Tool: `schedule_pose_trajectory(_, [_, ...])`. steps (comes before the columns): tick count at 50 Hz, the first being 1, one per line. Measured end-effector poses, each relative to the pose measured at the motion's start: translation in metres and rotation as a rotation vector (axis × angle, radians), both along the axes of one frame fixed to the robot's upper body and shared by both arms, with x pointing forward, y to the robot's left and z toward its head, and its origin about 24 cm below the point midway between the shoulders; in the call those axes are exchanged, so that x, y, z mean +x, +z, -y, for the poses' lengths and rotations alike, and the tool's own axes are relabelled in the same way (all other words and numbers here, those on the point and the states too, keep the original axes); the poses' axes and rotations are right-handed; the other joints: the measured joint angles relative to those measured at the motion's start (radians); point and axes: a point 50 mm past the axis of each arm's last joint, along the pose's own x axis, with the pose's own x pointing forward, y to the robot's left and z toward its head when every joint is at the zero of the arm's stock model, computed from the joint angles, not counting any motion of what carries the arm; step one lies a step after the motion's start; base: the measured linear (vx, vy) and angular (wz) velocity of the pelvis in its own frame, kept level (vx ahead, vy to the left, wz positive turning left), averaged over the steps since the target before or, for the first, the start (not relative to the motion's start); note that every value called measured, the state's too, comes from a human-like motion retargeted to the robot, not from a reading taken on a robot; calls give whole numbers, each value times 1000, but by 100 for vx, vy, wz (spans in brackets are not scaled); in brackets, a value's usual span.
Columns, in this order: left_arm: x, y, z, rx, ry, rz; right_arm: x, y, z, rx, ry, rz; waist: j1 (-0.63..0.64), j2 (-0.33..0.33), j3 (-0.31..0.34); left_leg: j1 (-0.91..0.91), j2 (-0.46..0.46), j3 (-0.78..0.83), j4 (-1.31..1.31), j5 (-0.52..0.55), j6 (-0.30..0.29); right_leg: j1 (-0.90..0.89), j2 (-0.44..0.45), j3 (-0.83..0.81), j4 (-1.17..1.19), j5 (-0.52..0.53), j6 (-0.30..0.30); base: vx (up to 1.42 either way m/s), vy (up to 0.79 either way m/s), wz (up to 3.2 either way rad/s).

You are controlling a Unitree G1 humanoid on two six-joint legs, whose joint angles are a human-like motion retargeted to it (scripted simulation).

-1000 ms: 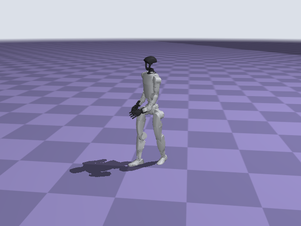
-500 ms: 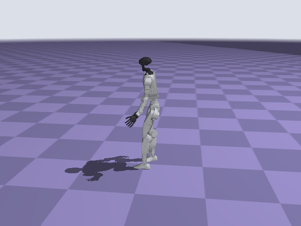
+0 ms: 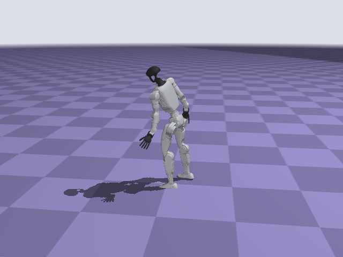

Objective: Walk run

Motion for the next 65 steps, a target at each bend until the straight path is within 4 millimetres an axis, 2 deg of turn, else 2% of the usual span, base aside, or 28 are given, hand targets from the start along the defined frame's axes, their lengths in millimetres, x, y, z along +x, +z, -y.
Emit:
schedule_pose_trajectory(5, [-20,-6,11,52,152,-44,4,1,6,-30,-20,17,-2,32,-18,-17,33,24,35,-14,3,20,2,103,31,14,5,-2,-4,-68])
schedule_pose_trajectory(9, [-25,-3,27,168,171,-17,1,1,9,-57,-38,20,0,57,-38,-13,56,49,39,-17,0,48,-44,37,33,29,-21,-4,-4,-64])
schedule_pose_trajectory(14, [-24,9,61,331,95,29,-1,1,12,-86,-69,23,66,71,-45,12,93,135,36,-17,-19,62,-110,-66,35,77,-73,-17,-9,-117])
schedule_pose_trajectory(17, [-28,14,86,389,-16,46,-3,2,16,-107,-91,22,122,79,-35,37,120,200,40,-16,-35,72,-149,-149,42,80,-93,-24,-16,-129])
schedule_pose_trajectory(20, [-37,12,108,400,-180,30,-4,3,23,-139,-116,26,147,99,-27,69,140,254,39,-17,-50,105,-194,-323,40,83,-95,-20,-15,-85])
schedule_pose_trajectory(24, [-49,4,128,364,-416,-19,-9,3,29,-171,-170,18,128,116,-39,122,136,309,14,-3,-68,152,-222,-479,36,110,-53,-17,-36,-41])
schedule_pose_trajectory(25, [-50,1,132,346,-485,-29,-10,3,30,-175,-187,15,119,117,-45,136,130,321,6,4,-72,161,-226,-505,34,104,-27,-11,-42,-35])
schedule_pose_trajectory(27, [-51,-4,140,310,-620,-55,-14,3,30,-172,-217,5,104,136,-59,161,141,334,-6,22,-82,180,-215,-577,26,27,-60,-7,-40,-31])
schedule_pose_trajectory(28, [-52,-8,144,292,-687,-71,-16,2,31,-169,-230,-3,91,143,-64,175,142,333,-9,30,-84,187,-206,-580,14,-1,-69,-6,-42,-29])
schedule_pose_trajectory(30, [-49,-13,151,266,-825,-100,-19,2,32,-162,-245,-15,85,147,-79,198,148,356,-2,45,-89,200,-201,-552,10,-80,-24,-6,-44,-59])
schedule_pose_trajectory(33, [-38,-18,162,260,-1022,-119,-25,2,32,-151,-244,-38,103,168,-103,208,203,372,47,87,-100,187,-161,-432,31,-145,-39,-12,-62,-103])
schedule_pose_trajectory(37, [-27,-19,177,269,-1189,-99,-27,0,27,-146,-185,-81,68,176,-115,177,304,357,191,230,-51,179,-110,-390,29,-165,-123,-8,-63,-90])
schedule_pose_trajectory(38, [-23,-19,181,263,-1217,-81,-25,-1,27,-151,-172,-92,36,187,-113,153,330,321,243,263,-13,181,-89,-374,27,-170,-139,-14,-72,-52])
schedule_pose_trajectory(40, [-16,-19,190,240,-1276,-46,-22,-2,28,-160,-155,-105,0,192,-112,93,351,228,369,281,105,193,-65,-354,11,-168,-158,-12,-65,-95])
schedule_pose_trajectory(42, [-9,-19,198,216,-1342,-17,-20,-3,28,-160,-160,-111,7,189,-116,85,319,138,421,253,33,189,-28,-268,3,-158,-179,-5,-60,-199])
schedule_pose_trajectory(45, [-1,-15,208,202,-1447,19,-17,-3,27,-145,-172,-115,44,173,-119,88,152,-67,450,194,-131,184,25,-110,-3,-131,-214,5,-54,-256])
schedule_pose_trajectory(48, [7,-9,217,203,-1526,65,-8,-3,27,-136,-147,-103,59,167,-124,103,38,-103,431,139,-172,188,70,33,-3,-108,-233,14,-47,-246])
schedule_pose_trajectory(53, [25,1,237,139,-1594,194,16,-1,30,-151,-93,-38,61,207,-120,97,-85,-120,288,69,-130,212,152,167,0,-79,-260,25,-38,-221])
schedule_pose_trajectory(58, [47,12,249,23,-1605,352,30,0,23,-142,-115,17,57,242,-91,29,-140,-115,113,73,-62,262,219,275,-1,-59,-285,28,-32,-200])
schedule_pose_trajectory(62, [60,17,250,-88,-1619,434,22,-1,17,-120,-179,12,78,242,-77,-35,-162,-100,-37,180,29,309,246,349,-5,-54,-311,43,-29,-175])
schedule_pose_trajectory(65, [66,17,251,-192,-1620,487,5,-3,16,-113,-222,-30,88,238,-72,-61,-180,-104,-142,201,39,341,252,379,-3,-53,-324,54,-23,-140])
